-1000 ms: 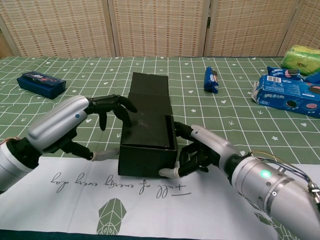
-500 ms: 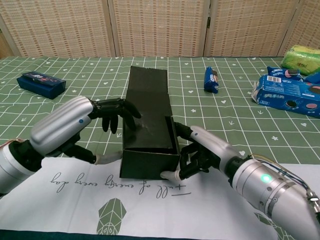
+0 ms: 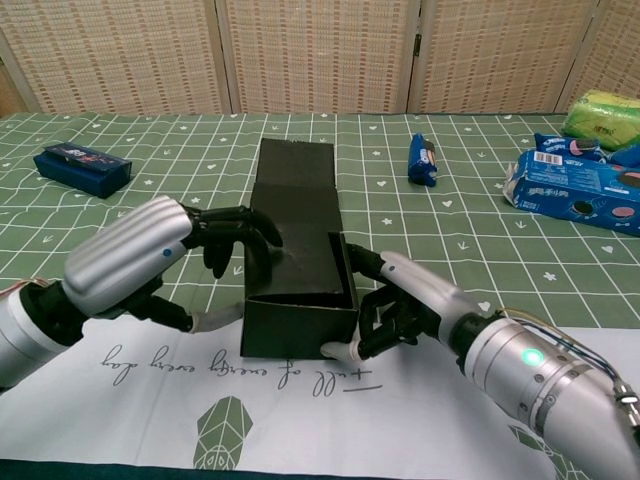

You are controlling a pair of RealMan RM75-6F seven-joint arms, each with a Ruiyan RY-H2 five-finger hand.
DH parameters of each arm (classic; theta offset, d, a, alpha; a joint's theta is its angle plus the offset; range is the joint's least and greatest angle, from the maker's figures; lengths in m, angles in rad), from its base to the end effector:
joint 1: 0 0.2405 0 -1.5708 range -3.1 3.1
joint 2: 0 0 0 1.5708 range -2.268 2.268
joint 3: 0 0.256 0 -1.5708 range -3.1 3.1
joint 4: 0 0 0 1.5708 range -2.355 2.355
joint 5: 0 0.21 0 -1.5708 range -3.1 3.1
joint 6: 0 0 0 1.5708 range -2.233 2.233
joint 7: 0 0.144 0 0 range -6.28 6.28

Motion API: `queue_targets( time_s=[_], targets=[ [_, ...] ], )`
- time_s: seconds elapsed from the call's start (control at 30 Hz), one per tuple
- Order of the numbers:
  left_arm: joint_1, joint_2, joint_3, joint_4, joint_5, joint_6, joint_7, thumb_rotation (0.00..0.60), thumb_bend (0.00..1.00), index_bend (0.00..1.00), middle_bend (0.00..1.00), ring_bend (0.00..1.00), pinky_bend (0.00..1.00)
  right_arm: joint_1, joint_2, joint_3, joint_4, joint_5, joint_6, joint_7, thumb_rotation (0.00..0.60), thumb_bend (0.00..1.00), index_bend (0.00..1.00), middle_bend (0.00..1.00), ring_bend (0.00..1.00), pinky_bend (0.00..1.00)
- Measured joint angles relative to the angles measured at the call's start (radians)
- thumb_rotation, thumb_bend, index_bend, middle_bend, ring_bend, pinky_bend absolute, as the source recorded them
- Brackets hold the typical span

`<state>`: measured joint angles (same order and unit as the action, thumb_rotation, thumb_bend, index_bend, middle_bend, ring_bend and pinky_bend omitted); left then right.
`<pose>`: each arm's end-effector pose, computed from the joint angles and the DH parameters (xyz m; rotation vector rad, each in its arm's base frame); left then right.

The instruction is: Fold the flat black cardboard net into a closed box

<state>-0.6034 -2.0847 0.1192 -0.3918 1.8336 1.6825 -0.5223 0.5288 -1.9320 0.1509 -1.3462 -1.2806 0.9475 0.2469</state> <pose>-0.1812 0.2758 -0.0745 -2.0319 -0.5649 -1.6643 -0.1299 -0.2528 -0.1271 1.5815 -1.8270 1.2881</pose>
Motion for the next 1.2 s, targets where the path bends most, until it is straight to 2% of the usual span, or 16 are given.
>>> queue_targets(
  time_s=[0.4, 0.67, 1.0, 1.2],
  targets=[
    [-0.016, 0.008, 0.023, -0.009, 0.002, -0.03, 0.002, 0.6, 0.11, 0.43, 0.34, 0.59, 0.56, 0.001, 0.006, -0.009, 0.002, -0.02, 0.003, 0.001, 0.6, 0.55, 0.23, 0.31, 0.65, 0.89],
    [-0.02, 0.034, 0.019, -0.077, -0.02, -0.058, -0.074, 0.6, 0.11, 0.41, 0.34, 0.58, 0.56, 0.007, 0.012, -0.011, 0.008, -0.027, -0.003, -0.007, 0.6, 0.57, 0.23, 0.31, 0.65, 0.89],
    [-0.004, 0.066, 0.025, -0.132, -0.029, -0.06, -0.102, 0.6, 0.11, 0.4, 0.34, 0.57, 0.56, 0.039, 0.026, 0.002, 0.01, -0.041, -0.024, -0.029, 0.6, 0.57, 0.23, 0.3, 0.65, 0.89],
    [0.005, 0.073, 0.034, -0.137, -0.025, -0.065, -0.096, 0.6, 0.11, 0.4, 0.34, 0.57, 0.56, 0.056, 0.038, 0.002, 0.014, -0.048, -0.037, -0.043, 0.6, 0.52, 0.23, 0.27, 0.65, 0.89]
  ],
)
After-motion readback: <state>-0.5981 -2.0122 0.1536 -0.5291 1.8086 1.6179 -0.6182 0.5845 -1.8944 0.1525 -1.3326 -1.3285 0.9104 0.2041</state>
